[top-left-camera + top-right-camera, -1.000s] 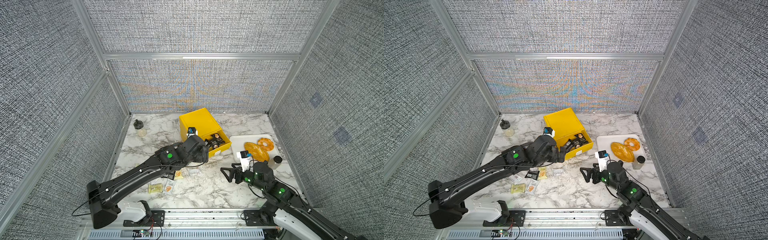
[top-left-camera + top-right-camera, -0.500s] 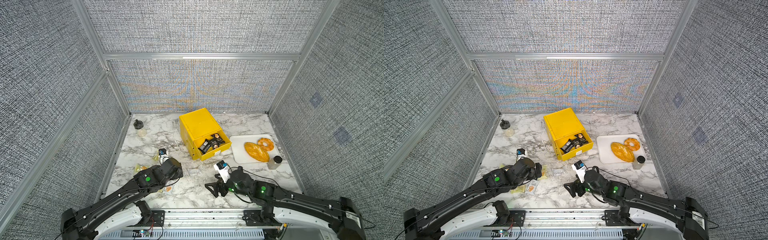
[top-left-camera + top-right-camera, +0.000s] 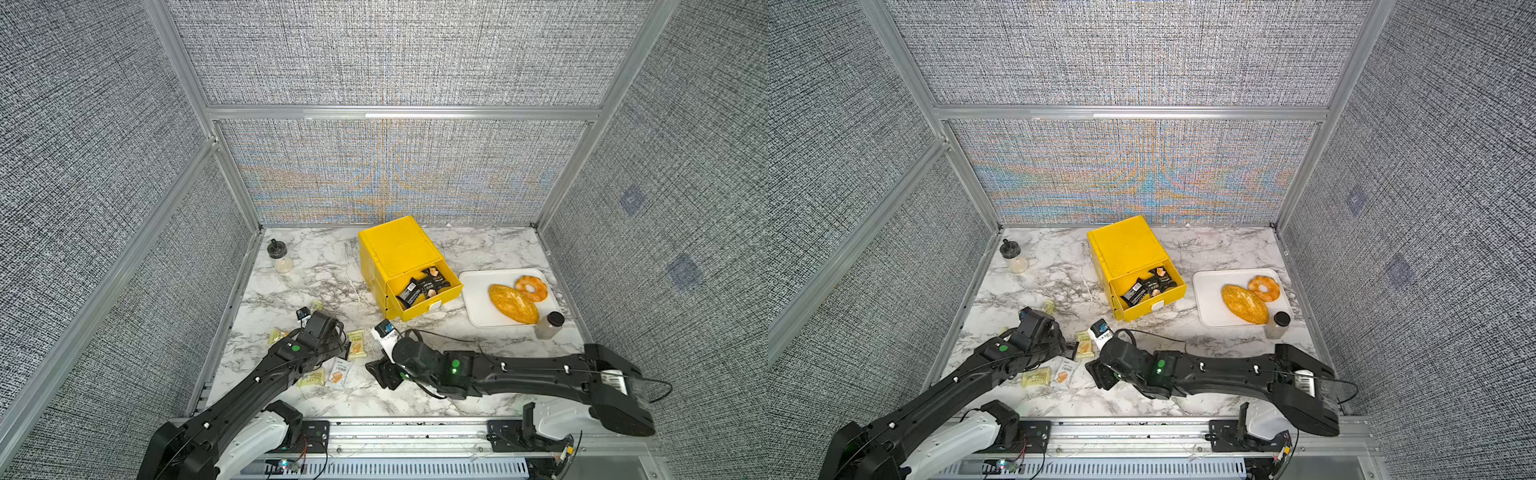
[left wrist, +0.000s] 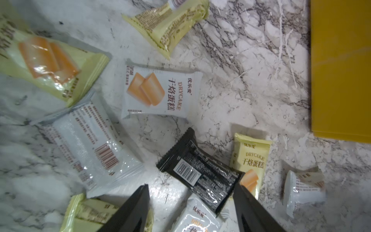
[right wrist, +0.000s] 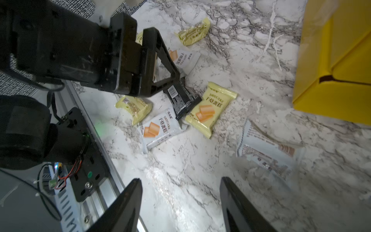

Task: Place the cookies into the drawer by color
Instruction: Pick up the cookie at the center of the board.

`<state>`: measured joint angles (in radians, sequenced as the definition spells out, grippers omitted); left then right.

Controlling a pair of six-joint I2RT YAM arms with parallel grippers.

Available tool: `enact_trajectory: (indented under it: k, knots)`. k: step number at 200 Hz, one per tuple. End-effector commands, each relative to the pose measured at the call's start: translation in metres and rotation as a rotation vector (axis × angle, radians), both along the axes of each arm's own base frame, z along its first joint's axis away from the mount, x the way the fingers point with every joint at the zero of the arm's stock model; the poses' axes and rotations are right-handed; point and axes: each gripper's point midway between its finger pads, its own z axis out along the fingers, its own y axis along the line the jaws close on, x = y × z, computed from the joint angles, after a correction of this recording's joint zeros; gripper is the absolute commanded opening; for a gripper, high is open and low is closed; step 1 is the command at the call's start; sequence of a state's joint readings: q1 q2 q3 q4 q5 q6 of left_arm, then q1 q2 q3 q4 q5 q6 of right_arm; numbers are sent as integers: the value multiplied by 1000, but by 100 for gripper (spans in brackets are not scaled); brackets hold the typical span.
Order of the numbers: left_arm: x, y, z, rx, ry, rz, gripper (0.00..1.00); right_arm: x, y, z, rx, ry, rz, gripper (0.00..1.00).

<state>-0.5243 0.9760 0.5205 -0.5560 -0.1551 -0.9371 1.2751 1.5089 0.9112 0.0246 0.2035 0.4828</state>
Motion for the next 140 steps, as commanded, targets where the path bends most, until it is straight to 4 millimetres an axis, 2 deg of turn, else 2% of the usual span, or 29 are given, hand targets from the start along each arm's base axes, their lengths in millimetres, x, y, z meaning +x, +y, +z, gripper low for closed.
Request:
enact_trajectory:
  k: [1,30,42,92,140]
  knots:
    - [7,-5,3,-43,-15,-13,69,13,10,-9,-81,-34,-20,61]
    - [8,8,4,-40,-34,33,64,36,24,-23,-125,18,-74,48]
    - [7,12,4,-42,-36,49,64,43,30,-27,-112,57,-88,46]
    - [5,19,-8,-50,-11,67,62,52,62,-46,-65,183,-88,46]
    - [6,21,-23,-48,22,73,61,55,75,-76,-95,241,-86,49]
